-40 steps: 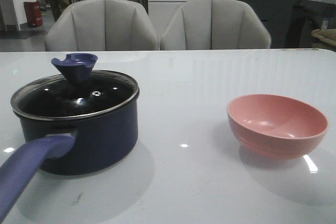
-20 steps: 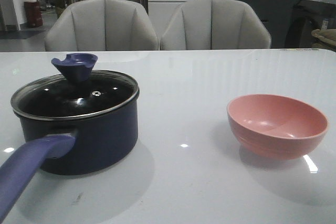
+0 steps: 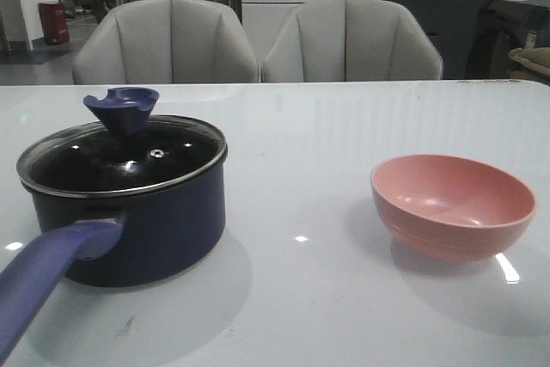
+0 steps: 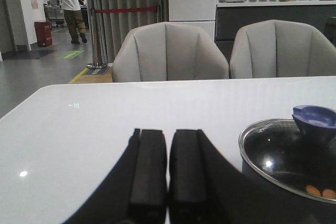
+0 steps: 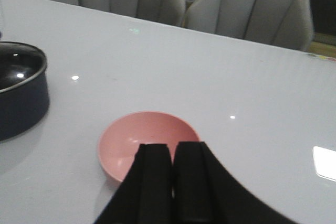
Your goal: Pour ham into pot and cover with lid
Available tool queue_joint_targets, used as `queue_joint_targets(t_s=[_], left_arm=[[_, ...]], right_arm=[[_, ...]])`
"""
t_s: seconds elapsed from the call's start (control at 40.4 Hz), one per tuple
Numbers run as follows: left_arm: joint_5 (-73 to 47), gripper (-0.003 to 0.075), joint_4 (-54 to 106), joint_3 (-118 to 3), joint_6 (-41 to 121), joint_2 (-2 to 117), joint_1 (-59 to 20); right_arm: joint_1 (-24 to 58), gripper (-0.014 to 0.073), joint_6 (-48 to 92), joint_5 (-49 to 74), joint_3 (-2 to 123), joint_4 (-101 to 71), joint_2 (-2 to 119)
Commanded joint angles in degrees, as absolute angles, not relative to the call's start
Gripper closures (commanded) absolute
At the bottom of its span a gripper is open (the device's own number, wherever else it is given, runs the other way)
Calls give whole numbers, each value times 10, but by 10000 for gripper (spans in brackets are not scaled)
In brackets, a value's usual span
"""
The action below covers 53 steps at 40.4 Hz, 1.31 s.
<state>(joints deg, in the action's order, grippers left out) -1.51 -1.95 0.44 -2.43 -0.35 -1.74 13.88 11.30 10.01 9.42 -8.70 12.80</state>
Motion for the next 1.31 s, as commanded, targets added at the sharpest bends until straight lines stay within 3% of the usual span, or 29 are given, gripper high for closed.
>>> queue_joint_targets(t_s=[0.0, 0.297, 1.287], left_arm=[[33, 606, -14, 21, -29, -16, -17], [33, 606, -14, 21, -29, -16, -17], [33, 606, -14, 21, -29, -15, -17]], right_arm=[[96, 444, 115, 37, 87, -73, 102], [52, 444, 0, 4, -17, 0, -18], [52, 444, -25, -8, -21, 8, -16]])
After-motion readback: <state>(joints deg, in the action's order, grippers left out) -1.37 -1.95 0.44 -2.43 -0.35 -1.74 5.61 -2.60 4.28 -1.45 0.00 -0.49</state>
